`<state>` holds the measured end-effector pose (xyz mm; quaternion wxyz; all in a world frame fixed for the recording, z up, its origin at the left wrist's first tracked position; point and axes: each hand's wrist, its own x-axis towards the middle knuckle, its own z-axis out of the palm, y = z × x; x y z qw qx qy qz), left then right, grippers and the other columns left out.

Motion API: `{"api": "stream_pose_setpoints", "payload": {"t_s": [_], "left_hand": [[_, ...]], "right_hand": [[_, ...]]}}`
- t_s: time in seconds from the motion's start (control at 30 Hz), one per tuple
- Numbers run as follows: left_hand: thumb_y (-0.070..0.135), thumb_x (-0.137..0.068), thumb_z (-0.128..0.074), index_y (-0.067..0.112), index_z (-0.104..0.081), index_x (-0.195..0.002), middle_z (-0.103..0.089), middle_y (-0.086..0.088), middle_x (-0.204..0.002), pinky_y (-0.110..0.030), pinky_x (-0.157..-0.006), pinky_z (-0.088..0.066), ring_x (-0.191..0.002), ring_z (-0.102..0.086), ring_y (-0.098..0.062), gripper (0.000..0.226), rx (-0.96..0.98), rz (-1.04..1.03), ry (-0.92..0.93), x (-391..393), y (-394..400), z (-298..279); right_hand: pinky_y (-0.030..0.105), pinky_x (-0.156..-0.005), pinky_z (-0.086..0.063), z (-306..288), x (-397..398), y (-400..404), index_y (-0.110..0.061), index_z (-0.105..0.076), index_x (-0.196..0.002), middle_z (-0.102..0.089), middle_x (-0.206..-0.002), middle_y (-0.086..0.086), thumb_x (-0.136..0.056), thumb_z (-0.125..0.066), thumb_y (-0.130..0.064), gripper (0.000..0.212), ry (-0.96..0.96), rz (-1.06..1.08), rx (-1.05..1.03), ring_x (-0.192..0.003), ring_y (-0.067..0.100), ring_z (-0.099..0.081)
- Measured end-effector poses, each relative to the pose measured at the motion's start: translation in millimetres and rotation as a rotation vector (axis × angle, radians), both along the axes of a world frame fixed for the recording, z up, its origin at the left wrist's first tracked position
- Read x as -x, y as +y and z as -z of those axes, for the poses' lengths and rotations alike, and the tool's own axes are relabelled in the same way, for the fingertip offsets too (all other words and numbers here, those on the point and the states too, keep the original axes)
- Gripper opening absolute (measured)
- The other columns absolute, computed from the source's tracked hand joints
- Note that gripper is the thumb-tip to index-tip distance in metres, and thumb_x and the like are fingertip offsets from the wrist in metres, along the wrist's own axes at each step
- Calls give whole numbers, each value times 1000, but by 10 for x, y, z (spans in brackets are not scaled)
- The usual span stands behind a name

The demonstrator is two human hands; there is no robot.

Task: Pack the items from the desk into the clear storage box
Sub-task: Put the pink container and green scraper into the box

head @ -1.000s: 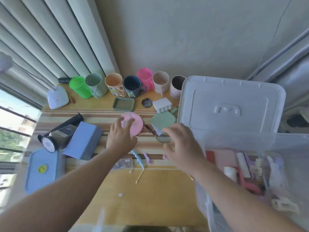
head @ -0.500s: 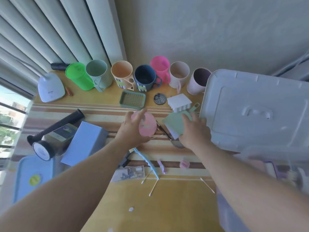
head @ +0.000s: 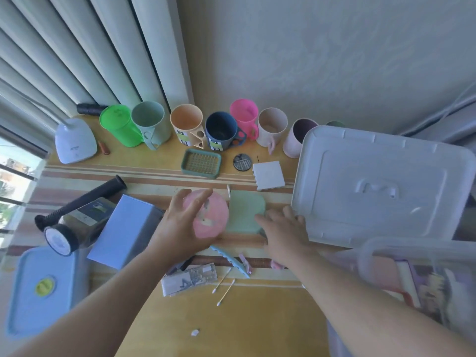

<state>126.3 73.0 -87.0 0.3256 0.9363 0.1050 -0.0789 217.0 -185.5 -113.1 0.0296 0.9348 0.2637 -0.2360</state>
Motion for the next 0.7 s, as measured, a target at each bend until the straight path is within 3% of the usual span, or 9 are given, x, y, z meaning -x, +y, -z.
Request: {"api": "stream_pose_setpoints", "payload": {"t_s": [0.1,0.17,0.3,0.4,0.57,0.7], "left_hand": [[43,-60,-94,52,-28,-152,-26,-2,-153,-45,-92,-53,-128,-45,-36,113,-28,2,-53,146,7,-93],[42,-59,-95,52,-27,-152,-26,-1,-153,-40,-94,-49,-129,-44,-33,115,-26,-5,-56,228,14,-125],[45,-58,-97,55,-23,-152,-25,1,-155,-36,-93,-48,-131,-42,-28,119,2,-27,-29,346,-6,-174],[49,-56,-97,55,-23,-151,-26,-1,-155,-39,-95,-50,-132,-42,-29,121,17,-32,-30,401,-32,-188],[45,-58,-96,52,-24,-153,-27,1,-154,-43,-94,-51,-133,-41,-27,119,-5,-57,-67,417,-22,-315],[43,-60,-96,52,-27,-152,-29,2,-153,-45,-94,-53,-132,-44,-29,116,6,-83,-127,393,-76,-516]], "right_hand": [[42,-88,-49,-2,-126,12,-28,-35,-150,-47,-141,1,-87,-66,-11,73,23,105,-86,-121,30,-44],[43,-80,-54,-15,-221,47,-23,-31,-149,-52,-130,5,-87,-68,-16,73,54,170,-73,-111,31,-55],[39,-71,-54,-1,-287,123,-18,-34,-144,-59,-113,7,-86,-71,-25,70,31,104,44,-96,30,-60],[38,-68,-46,-26,-244,131,-17,-28,-150,-63,-113,9,-89,-70,-23,75,8,61,67,-103,31,-57],[37,-70,-49,-539,-309,74,-24,-52,-135,-55,-126,0,-92,-61,-23,44,2,100,-141,-105,29,-62],[41,-77,-53,-1078,-398,-201,-25,-66,-115,-49,-109,-11,-93,-57,-20,24,34,78,-321,-99,23,-60]]}}
